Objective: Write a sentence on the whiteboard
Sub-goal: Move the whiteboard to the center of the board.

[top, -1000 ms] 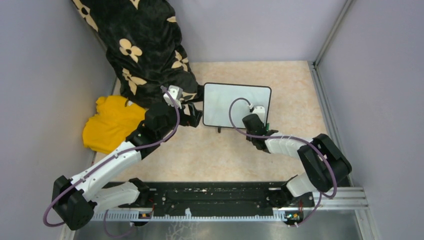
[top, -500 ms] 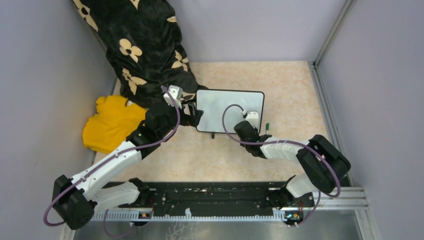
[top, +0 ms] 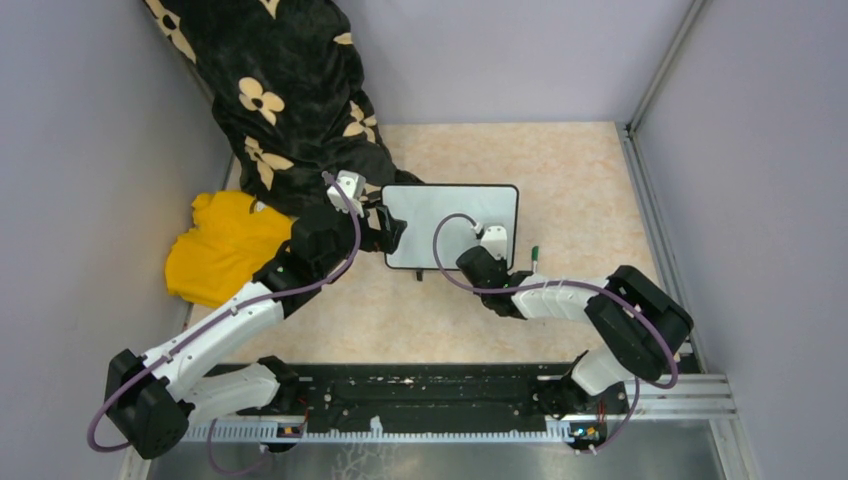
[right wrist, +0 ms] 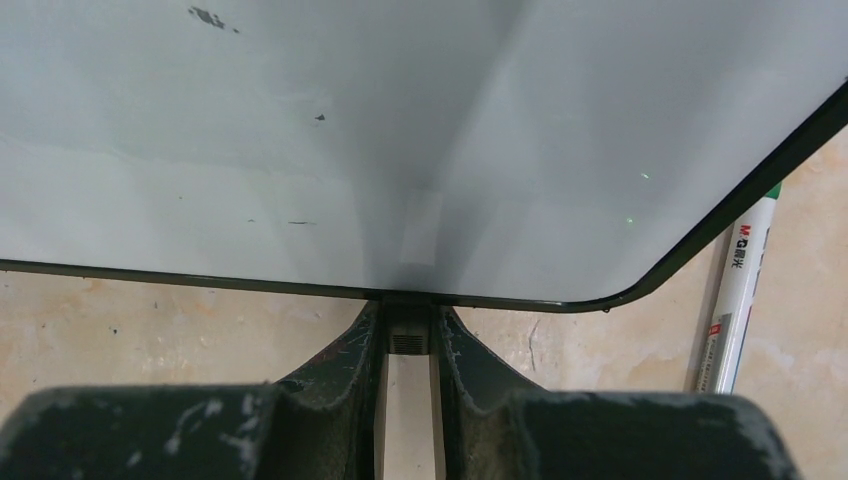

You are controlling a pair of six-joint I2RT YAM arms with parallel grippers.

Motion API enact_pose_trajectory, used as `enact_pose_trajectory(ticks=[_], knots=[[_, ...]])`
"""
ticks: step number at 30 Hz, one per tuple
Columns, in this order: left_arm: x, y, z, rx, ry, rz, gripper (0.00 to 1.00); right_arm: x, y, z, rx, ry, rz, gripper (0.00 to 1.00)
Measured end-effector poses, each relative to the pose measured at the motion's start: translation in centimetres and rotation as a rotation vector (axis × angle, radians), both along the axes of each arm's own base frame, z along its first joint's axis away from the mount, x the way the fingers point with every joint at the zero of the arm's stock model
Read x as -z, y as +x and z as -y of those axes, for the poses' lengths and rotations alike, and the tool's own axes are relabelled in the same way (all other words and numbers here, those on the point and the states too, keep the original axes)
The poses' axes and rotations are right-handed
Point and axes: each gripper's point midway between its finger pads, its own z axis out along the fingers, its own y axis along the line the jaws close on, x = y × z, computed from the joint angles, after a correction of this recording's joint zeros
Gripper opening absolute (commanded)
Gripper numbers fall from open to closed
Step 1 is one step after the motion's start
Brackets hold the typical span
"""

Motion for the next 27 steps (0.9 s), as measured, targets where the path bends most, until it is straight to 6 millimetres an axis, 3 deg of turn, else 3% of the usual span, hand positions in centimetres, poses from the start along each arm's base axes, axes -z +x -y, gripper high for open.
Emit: enact_pose_trajectory(ticks=[23,27], knots=[[-0.4,0.0,-0.2,-0.01,-0.004,0.01,0.99,0.1,-2.5,1.6,-0.007,-0.011,-0.031,0.0],[-0.4,0.0,-0.2,-0.01,-0.004,0.01,0.99,0.1,-2.5,1.6,-0.008,-0.012,-0.031,0.1]])
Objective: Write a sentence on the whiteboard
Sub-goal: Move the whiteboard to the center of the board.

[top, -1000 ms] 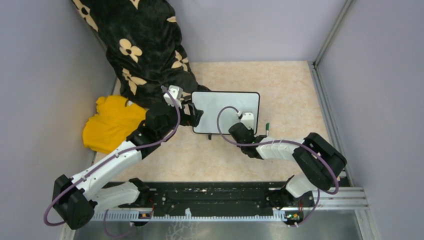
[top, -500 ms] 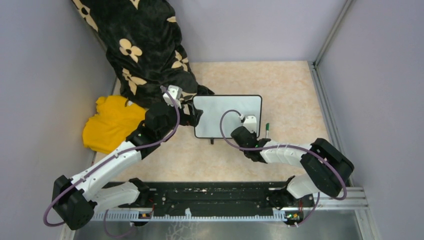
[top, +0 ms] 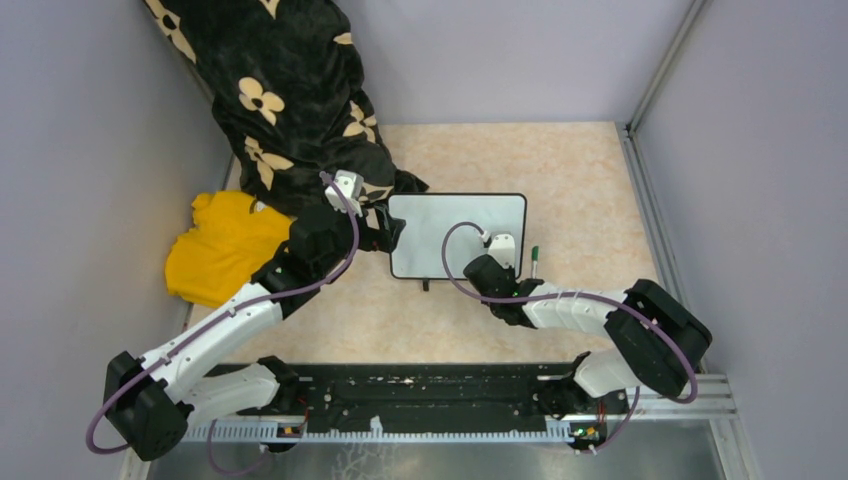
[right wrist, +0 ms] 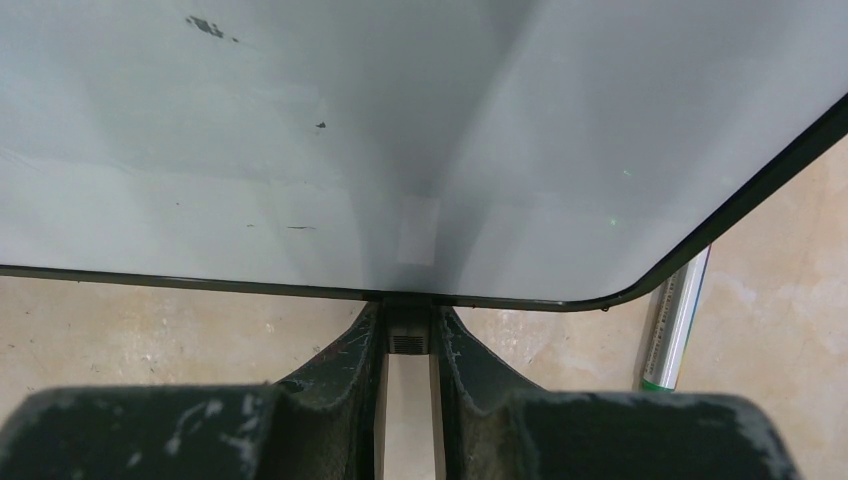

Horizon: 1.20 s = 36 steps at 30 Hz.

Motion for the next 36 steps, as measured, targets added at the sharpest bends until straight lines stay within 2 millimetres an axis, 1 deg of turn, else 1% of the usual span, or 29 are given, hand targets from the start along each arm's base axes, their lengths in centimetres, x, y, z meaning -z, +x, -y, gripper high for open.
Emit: enact_pose_trajectory(ticks=[3,7,11,18,21,26,29,33,36], knots=[[0.0,0.0,0.0,0.0,0.0,0.0,0.99,0.0,0.0,0.0,0.0,0.0,0.0,0.11],[0.0,0.0,0.0,0.0,0.0,0.0,0.99,0.0,0.0,0.0,-0.001,-0.001,0.0,0.07],[0.0,0.0,0.0,0.0,0.0,0.0,0.99,0.0,0.1,0.0,-0.009,-0.008,0.002,0.06],[0.0,0.0,0.0,0.0,0.001,0.0,0.99,0.0,0.7,-0.9,-0.029,-0.007,0.0,0.06],[0.0,0.0,0.0,0.0,0.001,0.0,0.99,0.0,1.0,-1.5,-0.037,0.001,-0.002,0.12],[0.0,0.0,0.0,0.0,0.002,0.001,0.99,0.0,1.0,-2.0,-0.043,0.016,-0.006,0.3],[0.0,0.0,0.0,0.0,0.003,0.001,0.99,-0.1,0.9,-2.1,-0.049,0.028,-0.011,0.39],[0.0,0.0,0.0,0.0,0.002,0.002,0.99,-0.9,0.7,-2.2,-0.048,0.052,-0.005,0.43],[-0.1,0.0,-0.1,0.0,0.001,0.004,0.99,-2.3,0.6,-2.2,-0.044,0.088,0.016,0.44]])
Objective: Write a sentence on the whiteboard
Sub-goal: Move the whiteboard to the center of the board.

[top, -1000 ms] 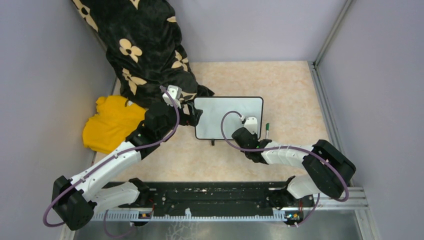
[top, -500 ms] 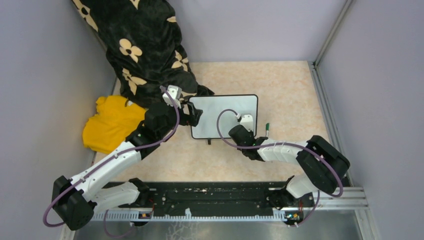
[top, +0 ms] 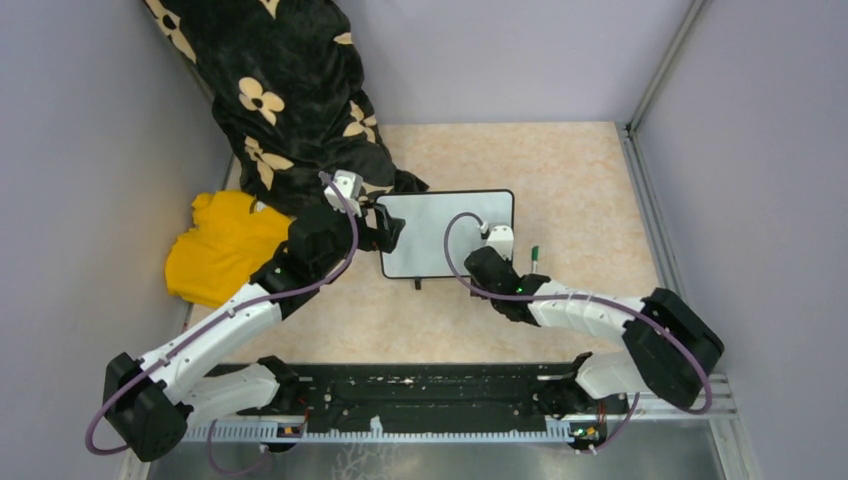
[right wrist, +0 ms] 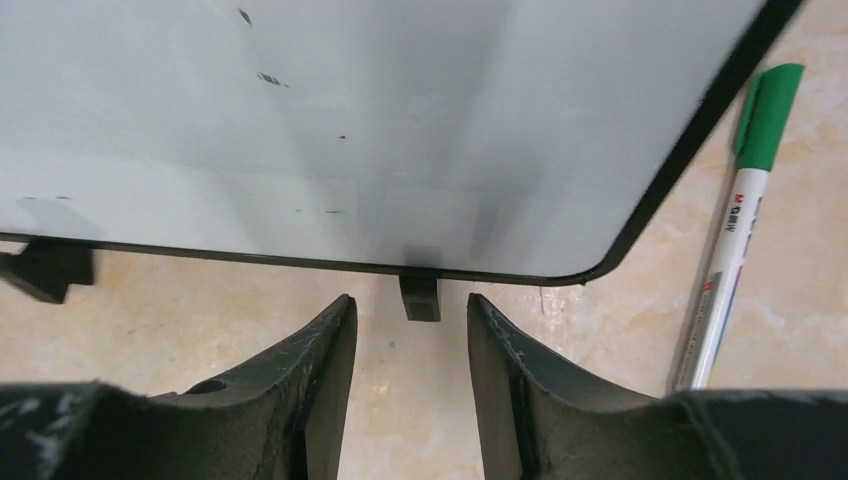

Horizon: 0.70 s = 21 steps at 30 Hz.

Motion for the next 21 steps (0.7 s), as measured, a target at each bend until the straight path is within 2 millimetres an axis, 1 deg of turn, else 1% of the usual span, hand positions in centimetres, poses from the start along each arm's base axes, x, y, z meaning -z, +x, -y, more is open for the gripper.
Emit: enact_pose_trajectory(ticks=[3,5,7,9,10,12,15,18,21], knots=[[-0.4,-0.1,-0.1,-0.003,-0.006,0.009,0.99,-1.9,-0.3,0.1,0.005,0.053,0.034,0.46],[-0.8,-0.2,-0.3,-0.004,-0.013,0.019,0.99,-4.0,-0.9,0.7,0.009,0.112,0.079,0.48],[-1.2,-0.4,-0.4,-0.003,-0.021,0.032,0.99,-6.0,-1.3,1.4,0.022,0.162,0.129,0.54],[-1.7,-0.7,-0.7,-0.003,-0.028,0.044,0.99,-8.5,-1.5,2.3,0.043,0.206,0.199,0.67],[-1.9,-0.7,-0.7,-0.002,-0.031,0.05,0.99,-9.7,-1.5,2.8,0.052,0.222,0.237,0.71],[-2.3,-0.9,-0.9,-0.002,-0.04,0.062,0.99,-11.2,-1.4,3.7,0.065,0.227,0.295,0.75],[-2.7,-1.1,-1.0,-0.002,-0.049,0.074,0.99,-12.2,-1.1,4.9,0.088,0.188,0.348,0.76],[-2.9,-1.2,-1.1,-0.003,-0.057,0.083,0.99,-12.3,-0.3,5.9,0.124,0.146,0.353,0.75],[-3.1,-1.3,-1.2,-0.003,-0.066,0.094,0.99,-12.4,1.3,7.1,0.195,0.119,0.325,0.74]])
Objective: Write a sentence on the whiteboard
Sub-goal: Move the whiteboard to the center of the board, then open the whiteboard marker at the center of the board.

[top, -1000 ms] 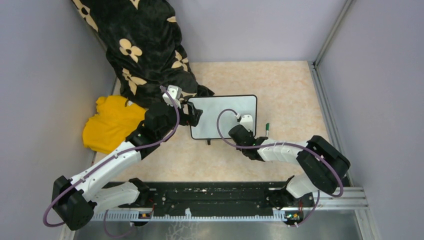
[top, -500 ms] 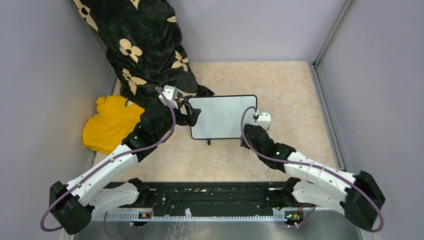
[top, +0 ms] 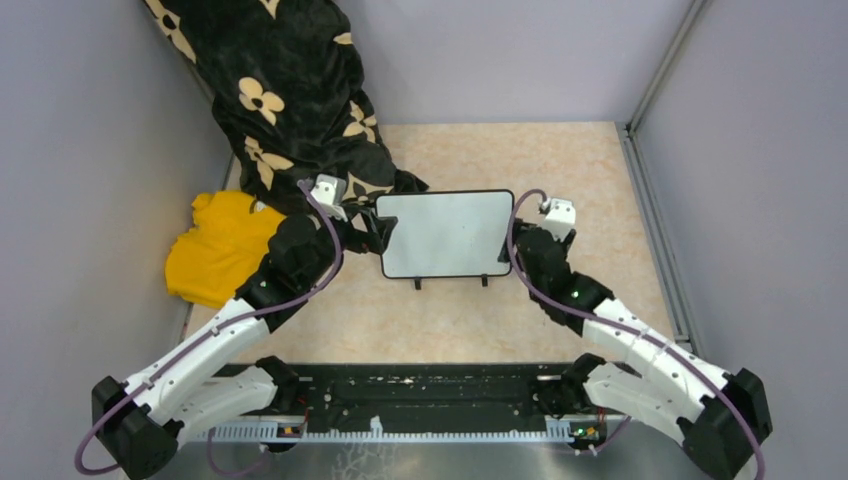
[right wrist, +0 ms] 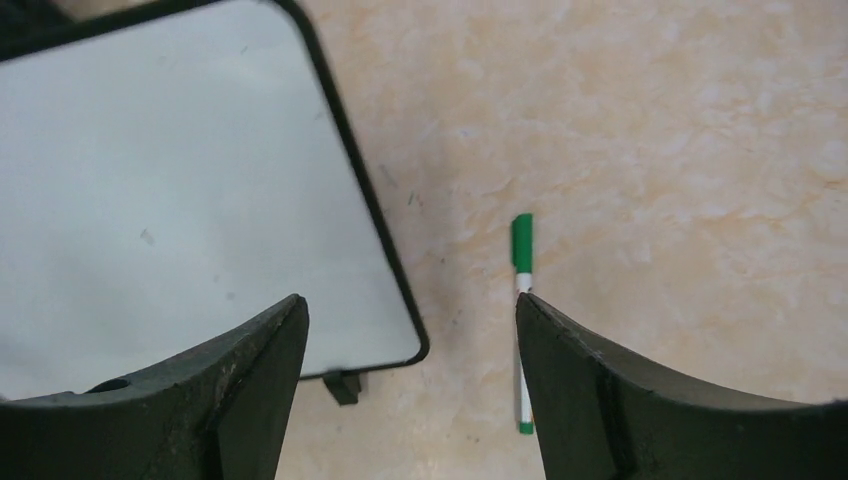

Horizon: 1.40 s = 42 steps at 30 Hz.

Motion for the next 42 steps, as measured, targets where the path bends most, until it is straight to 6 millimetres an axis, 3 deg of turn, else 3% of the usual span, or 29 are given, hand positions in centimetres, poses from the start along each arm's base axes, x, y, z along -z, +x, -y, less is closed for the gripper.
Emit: enact_pose_trajectory(ticks=[5,10,15,19,23,42], knots=[[0.4,-0.1,0.0,-0.001,-0.012,0.003,0.99,0.1,2.7,3.1,0.16,0.022,-0.048,0.73],[0.4,-0.2,0.1,-0.005,-0.06,-0.002,0.99,1.8,2.2,5.1,0.232,0.021,-0.102,0.73],[0.1,-0.3,0.3,0.003,-0.082,0.003,0.99,5.9,0.1,5.8,0.225,-0.024,-0.205,0.68],[-0.1,-0.5,0.5,0.023,-0.083,0.007,0.99,8.2,-1.1,5.7,0.193,-0.033,-0.267,0.61],[-0.5,-1.0,0.8,0.056,-0.083,0.02,0.99,8.9,-1.4,5.1,0.158,-0.01,-0.281,0.56],[-0.5,-1.8,1.6,0.129,-0.059,0.037,0.99,12.0,0.6,5.5,0.177,0.0,-0.342,0.41]])
